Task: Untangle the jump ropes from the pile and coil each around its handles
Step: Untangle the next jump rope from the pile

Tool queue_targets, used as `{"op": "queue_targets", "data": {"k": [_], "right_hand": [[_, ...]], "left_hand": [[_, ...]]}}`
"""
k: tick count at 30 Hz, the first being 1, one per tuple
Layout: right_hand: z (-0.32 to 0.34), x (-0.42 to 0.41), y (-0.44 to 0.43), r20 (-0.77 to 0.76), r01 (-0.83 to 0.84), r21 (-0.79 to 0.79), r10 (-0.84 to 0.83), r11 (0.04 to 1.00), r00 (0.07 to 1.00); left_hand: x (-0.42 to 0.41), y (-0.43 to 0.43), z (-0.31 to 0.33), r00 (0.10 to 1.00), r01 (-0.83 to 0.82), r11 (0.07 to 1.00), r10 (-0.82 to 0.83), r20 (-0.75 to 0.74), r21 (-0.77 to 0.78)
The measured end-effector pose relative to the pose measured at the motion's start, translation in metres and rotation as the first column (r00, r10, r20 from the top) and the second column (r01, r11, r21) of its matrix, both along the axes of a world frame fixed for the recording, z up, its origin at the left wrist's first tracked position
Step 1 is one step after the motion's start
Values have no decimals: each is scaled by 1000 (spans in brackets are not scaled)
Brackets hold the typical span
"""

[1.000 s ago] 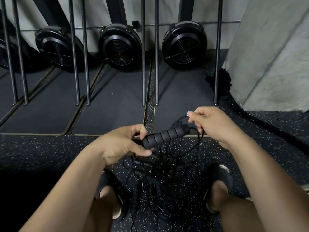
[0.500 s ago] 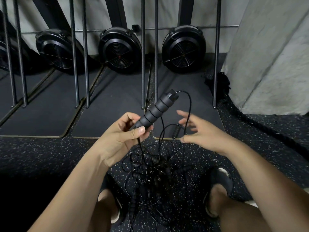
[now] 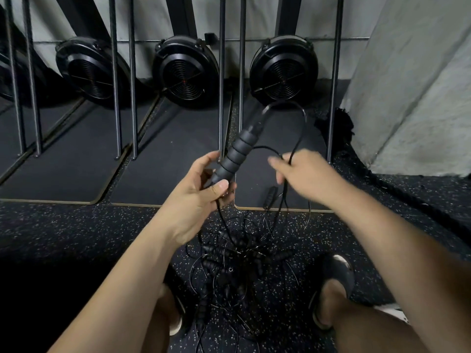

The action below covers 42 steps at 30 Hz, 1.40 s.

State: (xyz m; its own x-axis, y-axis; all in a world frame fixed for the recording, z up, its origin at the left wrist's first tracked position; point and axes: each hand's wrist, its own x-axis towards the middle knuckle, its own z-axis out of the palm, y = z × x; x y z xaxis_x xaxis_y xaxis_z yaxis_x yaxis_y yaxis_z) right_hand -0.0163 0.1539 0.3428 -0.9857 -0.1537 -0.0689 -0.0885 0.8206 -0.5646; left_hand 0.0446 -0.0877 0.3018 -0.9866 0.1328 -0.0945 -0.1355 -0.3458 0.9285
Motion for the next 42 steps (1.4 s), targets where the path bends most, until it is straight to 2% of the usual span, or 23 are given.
{"op": "queue_targets", "data": {"k": [2, 4, 7, 10, 13, 16, 18, 20, 25, 28, 30, 32, 33, 34, 36, 39, 42], "right_hand": [[28, -3, 0, -27, -43, -1, 43, 999, 999], [47, -5, -4, 15, -59, -165, 62, 985, 998], [69, -4, -15, 170, -66, -459, 160, 886, 972], [81, -1, -27, 246, -82, -530, 246, 844, 938], [86, 0, -36, 286, -41, -607, 266, 794, 920], [82, -5, -41, 330, 93, -727, 227, 680, 916], [74, -8, -45, 360, 188, -794, 196, 578, 912], [64, -7, -51, 375, 230, -819, 187, 526, 908], [48, -2, -57, 299, 107, -794, 230, 599, 926], [44, 4, -43, 251, -9, -726, 277, 687, 927], [36, 8, -25, 278, -101, -591, 320, 800, 906], [23, 14, -9, 353, -219, -335, 338, 916, 872], [14, 17, -5, 390, -277, -205, 338, 939, 857], [3, 20, -4, 405, -328, -102, 340, 939, 849], [-17, 27, -7, 393, -377, -6, 349, 926, 851], [-20, 34, -7, 348, -400, 28, 366, 916, 863], [12, 28, 2, 256, -351, 38, 331, 935, 908]], "left_hand": [[-2, 5, 1, 1000, -5, 994, 7, 20, -109], [-2, 11, 2, 998, 21, 976, -8, 62, -216], [1, 21, -1, 987, 80, 948, -32, 157, -307], [9, 34, -1, 975, 187, 914, -128, 182, -361], [14, 44, -1, 957, 281, 900, -237, 166, -333], [16, 50, 4, 950, 307, 909, -274, 151, -283], [17, 55, 6, 964, 259, 934, -233, 131, -246], [18, 59, 6, 982, 165, 967, -143, 124, -194], [16, 62, 2, 993, 42, 988, -24, 116, -148], [15, 58, 4, 991, -19, 997, 29, 130, -74], [13, 53, 5, 990, -56, 998, 57, 131, -13], [10, 49, 7, 990, -74, 997, 70, 119, 26], [9, 48, 6, 990, -82, 996, 77, 117, 39], [8, 47, 5, 990, -87, 995, 82, 115, 46], [6, 47, 5, 990, -94, 995, 88, 113, 43], [3, 41, 2, 994, -82, 997, 81, 76, 5], [0, 31, -1, 995, -94, 995, 94, 41, -24]]}}
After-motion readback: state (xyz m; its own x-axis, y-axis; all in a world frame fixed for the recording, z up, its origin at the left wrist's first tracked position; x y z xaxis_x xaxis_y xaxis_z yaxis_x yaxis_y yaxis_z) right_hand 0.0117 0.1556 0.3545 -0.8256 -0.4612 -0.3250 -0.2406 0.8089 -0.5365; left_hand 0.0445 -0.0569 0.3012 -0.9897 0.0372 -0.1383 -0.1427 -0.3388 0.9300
